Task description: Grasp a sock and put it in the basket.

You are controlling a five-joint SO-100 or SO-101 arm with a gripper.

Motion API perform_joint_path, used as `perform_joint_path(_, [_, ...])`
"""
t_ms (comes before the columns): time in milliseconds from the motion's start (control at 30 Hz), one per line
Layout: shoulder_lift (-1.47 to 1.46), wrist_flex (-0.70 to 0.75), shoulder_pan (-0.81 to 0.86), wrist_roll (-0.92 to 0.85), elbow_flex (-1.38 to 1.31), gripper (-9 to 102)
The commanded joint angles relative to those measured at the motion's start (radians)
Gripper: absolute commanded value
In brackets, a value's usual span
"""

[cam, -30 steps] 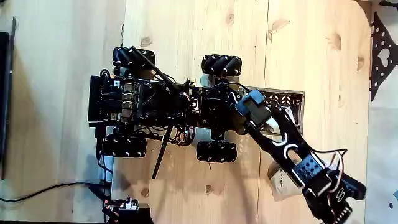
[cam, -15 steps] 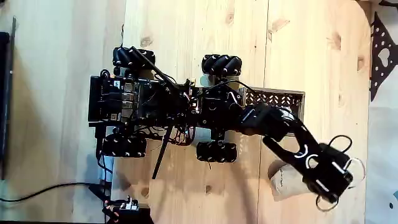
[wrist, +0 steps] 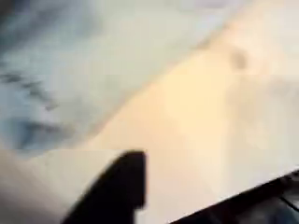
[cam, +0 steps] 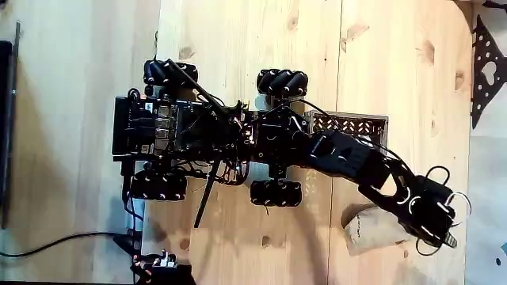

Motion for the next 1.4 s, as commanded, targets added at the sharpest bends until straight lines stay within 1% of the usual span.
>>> perform_joint_path(0, [-0.048,-0.094,0.029,0.012,-0.057,51])
perform_joint_path(100, [-0.120,-0.080,0.055,-0.011,-0.097,50])
perform_joint_path(267, [-0.198,-0.097,0.084,-0.052,-0.110,50])
perform_joint_path(400, [-0.331,-0.072,0.095,-0.061,-0.218,50])
perform_joint_path(467, [-0.434,-0.005,0.095,-0.061,-0.350,50])
perform_joint_path(567, [-0.580,0.160,0.091,-0.084,-0.583,51])
perform_joint_path(733, [-0.611,0.218,0.075,-0.179,-0.603,51])
perform_joint_path(1133, [-0.664,0.224,0.018,-0.210,-0.603,50])
perform_joint_path(1367, [-0.719,0.118,-0.015,-0.250,-0.606,48])
